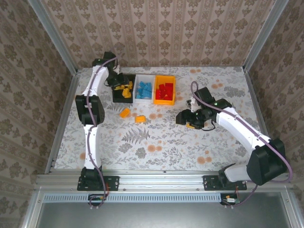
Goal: Sort the legos into containers by color
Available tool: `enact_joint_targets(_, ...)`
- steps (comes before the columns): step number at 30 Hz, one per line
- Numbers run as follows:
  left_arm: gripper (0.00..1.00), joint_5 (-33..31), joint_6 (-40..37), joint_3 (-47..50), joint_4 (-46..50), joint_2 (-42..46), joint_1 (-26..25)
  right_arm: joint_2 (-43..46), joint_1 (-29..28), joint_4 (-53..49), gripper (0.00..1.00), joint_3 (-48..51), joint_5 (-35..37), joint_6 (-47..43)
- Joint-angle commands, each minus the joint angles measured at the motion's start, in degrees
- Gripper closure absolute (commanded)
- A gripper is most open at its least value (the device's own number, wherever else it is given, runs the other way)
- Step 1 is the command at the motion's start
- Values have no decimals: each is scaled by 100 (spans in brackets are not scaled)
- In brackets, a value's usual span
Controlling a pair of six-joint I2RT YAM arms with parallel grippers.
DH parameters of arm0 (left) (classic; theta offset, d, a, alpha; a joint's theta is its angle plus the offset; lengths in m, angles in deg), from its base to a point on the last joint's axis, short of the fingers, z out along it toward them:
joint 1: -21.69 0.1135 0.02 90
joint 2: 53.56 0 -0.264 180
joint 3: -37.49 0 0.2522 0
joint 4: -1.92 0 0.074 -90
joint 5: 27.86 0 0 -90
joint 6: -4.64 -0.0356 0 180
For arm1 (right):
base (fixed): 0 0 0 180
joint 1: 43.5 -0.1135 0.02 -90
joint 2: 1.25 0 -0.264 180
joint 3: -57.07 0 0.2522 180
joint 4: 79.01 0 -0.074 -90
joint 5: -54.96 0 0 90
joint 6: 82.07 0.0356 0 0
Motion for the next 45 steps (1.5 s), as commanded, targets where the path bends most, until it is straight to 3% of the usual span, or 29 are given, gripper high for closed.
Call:
enact_joint_targets(1, 34, -32, -18, -315, 202, 73, 58, 75, -30, -269, 33, 0, 114, 48)
enact_joint_targets(8, 30, -250, -337, 517, 209, 970, -54, -434, -52, -45, 32, -295, -61, -48)
enact_joint_targets(14, 29, -988, -1400, 3073, -522, 2695, -567, -1057, -81, 336, 32, -601, -367, -32)
enact_joint_targets(20, 29, -1200, -1556, 4720, -995, 3358, -739, -1508, -200, 431, 32, -918, -548, -41)
enact_joint_targets(26, 28, -1296, -1562, 5113, -1328, 3148, -845, -1635, -293, 312, 32, -1066, -537, -96)
enact_joint_targets(45, 33, -1357, -1838, 5070, -1767, 2162, -861, -1319, -372, 30, 32, -1014, -158, 143)
